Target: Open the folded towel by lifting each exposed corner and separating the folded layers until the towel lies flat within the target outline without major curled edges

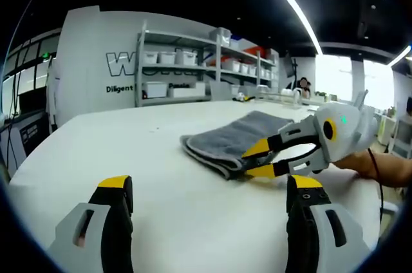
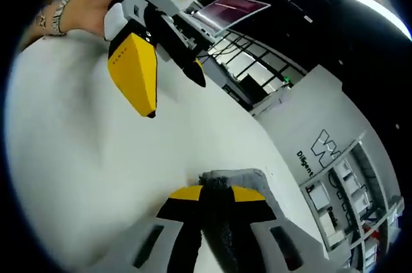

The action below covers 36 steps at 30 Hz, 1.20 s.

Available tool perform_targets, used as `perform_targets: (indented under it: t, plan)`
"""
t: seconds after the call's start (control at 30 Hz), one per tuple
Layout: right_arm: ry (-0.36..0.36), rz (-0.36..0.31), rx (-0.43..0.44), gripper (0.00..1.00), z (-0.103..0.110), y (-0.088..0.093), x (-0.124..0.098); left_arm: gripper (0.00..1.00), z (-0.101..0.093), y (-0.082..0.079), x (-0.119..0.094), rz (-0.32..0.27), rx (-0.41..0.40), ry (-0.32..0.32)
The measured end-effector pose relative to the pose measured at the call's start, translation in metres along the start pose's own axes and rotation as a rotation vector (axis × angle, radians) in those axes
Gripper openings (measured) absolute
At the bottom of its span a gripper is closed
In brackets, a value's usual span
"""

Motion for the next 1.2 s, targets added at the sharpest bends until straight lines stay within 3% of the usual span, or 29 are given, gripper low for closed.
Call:
perform_targets:
  t: [0.17, 0.5, 0.7, 0.93, 1.2]
  plan:
    - [-0.001, -0.011, 0.007, 0.01, -0.004, -0.001, 0.0, 0.98, 0.001, -0.001, 0.0, -0.001, -0.001, 0.001]
    - [0.03, -0.083, 0.099, 0.0, -0.012, -0.003, -0.01, 0.98, 0.001, -0.001, 0.001, -0.002, 0.002, 0.001]
    - [0.095, -0.105, 0.149, 0.0, -0.026, 0.002, -0.02, 0.98, -0.001, 0.0, -0.001, 0.001, 0.004, 0.001]
    - [0.169, -0.069, 0.2, 0.0, -0.041, 0.021, -0.032, 0.98, 0.0, 0.001, 0.0, 0.006, 0.006, 0.0]
    - [0.249, -0.021, 0.171, 0.0, -0.055, 0.033, -0.049, 0.98, 0.001, 0.001, 0.001, 0.01, 0.005, 0.002]
Point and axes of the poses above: the point that each gripper's makers call its tool centre point, and the gripper's own axes: x roughly forward along the fingers, z roughly to its left, y roughly out of its underside, the point moved 1 cm from there along -x, roughly backward along the fingers, and after that the axes turned 14 degrees about -y, right-handed, at the moved point
